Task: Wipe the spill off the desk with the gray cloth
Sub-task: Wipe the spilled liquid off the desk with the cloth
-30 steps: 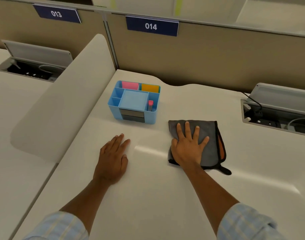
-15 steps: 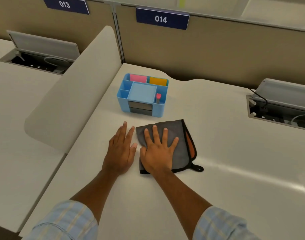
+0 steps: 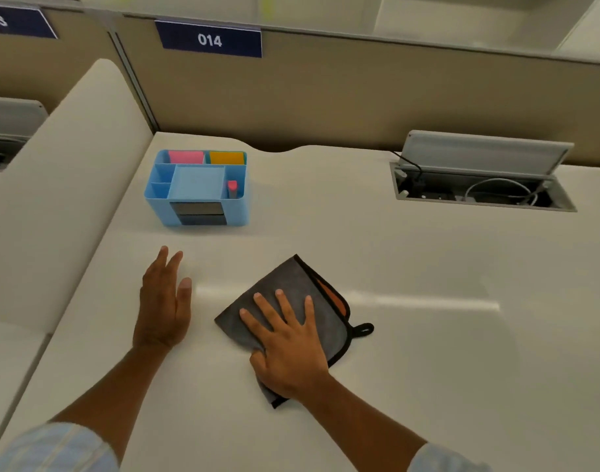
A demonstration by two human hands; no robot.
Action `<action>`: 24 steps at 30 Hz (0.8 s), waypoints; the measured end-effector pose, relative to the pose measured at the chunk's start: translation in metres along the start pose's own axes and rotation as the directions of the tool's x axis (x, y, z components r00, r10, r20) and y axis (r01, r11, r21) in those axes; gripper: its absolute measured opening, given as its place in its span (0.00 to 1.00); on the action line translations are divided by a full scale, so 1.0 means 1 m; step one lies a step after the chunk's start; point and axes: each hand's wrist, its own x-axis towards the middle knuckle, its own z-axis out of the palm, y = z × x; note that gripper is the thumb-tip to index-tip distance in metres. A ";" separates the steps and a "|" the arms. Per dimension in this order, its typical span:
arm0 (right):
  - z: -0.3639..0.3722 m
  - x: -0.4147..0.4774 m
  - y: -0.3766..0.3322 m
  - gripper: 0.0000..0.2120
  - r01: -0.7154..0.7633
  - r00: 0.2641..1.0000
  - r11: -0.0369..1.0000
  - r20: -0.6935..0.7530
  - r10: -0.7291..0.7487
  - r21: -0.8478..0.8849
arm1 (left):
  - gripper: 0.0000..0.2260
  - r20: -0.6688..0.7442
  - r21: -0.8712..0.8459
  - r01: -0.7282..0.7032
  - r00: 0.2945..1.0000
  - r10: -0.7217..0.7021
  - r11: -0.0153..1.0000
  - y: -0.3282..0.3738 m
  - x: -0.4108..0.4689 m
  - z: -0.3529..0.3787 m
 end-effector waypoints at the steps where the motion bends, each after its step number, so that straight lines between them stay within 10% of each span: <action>1: -0.004 -0.007 0.013 0.33 -0.033 0.999 0.999 -0.004 0.033 -0.004 | 0.28 0.010 0.021 -0.006 1.000 0.005 1.000 0.002 -0.001 0.001; 13: -0.043 -0.081 0.164 0.33 -0.552 0.833 0.833 -0.079 0.548 -0.040 | 0.26 0.080 0.209 -0.083 0.995 0.068 0.974 0.006 -0.001 0.002; 24: -0.017 -0.123 0.104 0.33 -0.711 0.697 0.703 -0.109 0.709 0.024 | 0.22 0.101 0.256 -0.067 0.994 0.042 0.964 0.005 -0.001 0.000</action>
